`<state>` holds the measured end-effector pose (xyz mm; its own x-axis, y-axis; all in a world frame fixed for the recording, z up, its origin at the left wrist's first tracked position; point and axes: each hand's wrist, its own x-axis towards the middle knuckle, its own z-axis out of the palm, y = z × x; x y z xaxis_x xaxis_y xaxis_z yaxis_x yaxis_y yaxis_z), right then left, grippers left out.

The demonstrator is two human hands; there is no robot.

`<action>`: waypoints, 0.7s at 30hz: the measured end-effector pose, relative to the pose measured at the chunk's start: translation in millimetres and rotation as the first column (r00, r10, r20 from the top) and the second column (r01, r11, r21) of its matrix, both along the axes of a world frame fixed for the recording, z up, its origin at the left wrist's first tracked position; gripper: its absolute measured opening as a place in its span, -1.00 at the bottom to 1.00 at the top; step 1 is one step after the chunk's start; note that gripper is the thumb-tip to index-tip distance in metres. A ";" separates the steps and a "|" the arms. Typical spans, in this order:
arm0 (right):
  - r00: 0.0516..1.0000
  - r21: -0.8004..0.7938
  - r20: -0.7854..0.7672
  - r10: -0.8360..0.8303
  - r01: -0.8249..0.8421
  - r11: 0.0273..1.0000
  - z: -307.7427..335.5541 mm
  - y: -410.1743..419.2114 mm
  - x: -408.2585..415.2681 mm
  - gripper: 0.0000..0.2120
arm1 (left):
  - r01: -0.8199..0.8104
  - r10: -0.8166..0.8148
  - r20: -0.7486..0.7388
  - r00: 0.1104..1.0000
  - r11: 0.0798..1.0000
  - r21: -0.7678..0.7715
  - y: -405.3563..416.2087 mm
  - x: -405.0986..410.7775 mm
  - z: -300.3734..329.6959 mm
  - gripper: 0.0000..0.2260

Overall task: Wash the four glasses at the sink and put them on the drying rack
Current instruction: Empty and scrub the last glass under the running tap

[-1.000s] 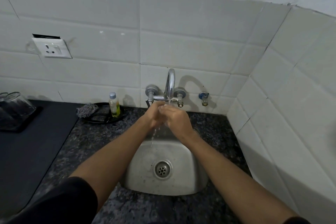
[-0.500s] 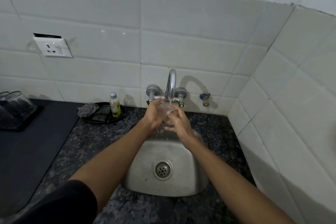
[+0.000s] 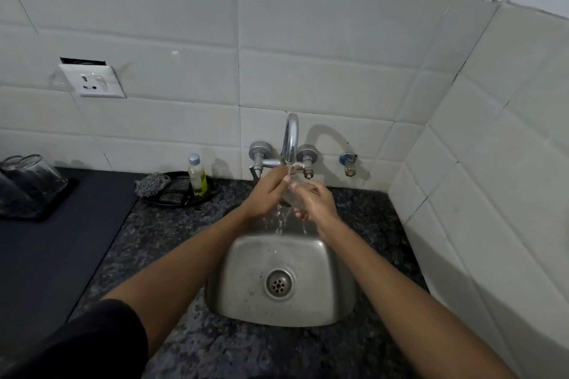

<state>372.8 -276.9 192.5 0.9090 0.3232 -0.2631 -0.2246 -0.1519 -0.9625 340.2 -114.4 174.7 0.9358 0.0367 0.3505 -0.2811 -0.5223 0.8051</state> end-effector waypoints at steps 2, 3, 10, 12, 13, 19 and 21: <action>0.998 -0.052 0.066 -0.004 0.008 0.999 4.2 -4.6 2.2 -0.60 | 0.040 -0.038 -0.015 0.999 0.973 0.226 9.4 -6.0 -6.4 -0.57; 0.994 -0.083 0.105 0.000 0.009 0.996 4.9 -6.4 4.0 -0.63 | 0.063 -0.051 -0.046 0.998 0.947 0.314 13.7 -10.0 -9.9 -0.49; 0.918 -0.257 0.382 0.107 -0.005 0.966 2.5 -8.7 2.2 -0.54 | 0.026 -0.074 0.088 0.993 0.888 0.459 21.8 -9.0 -21.7 -0.28; 0.857 -0.310 0.480 0.186 -0.033 0.950 1.5 -11.3 -1.5 -0.48 | 0.017 -0.080 0.121 0.989 0.892 0.453 19.6 -7.6 -17.5 -0.35; 0.856 -0.297 0.484 0.182 -0.035 0.954 0.3 -12.3 -2.6 -0.46 | 0.009 -0.075 0.129 0.989 0.893 0.449 18.7 -7.3 -14.6 -0.38; 0.955 -0.183 0.273 0.113 -0.064 0.981 8.0 -11.2 -6.4 -0.50 | 0.001 -0.053 0.115 0.992 0.911 0.413 12.5 -8.1 -15.7 -0.37; 0.782 -0.321 0.576 0.239 -0.052 0.946 2.9 -14.7 -7.6 -0.45 | 0.009 -0.050 0.101 0.994 0.930 0.367 10.6 -8.5 -12.6 -0.40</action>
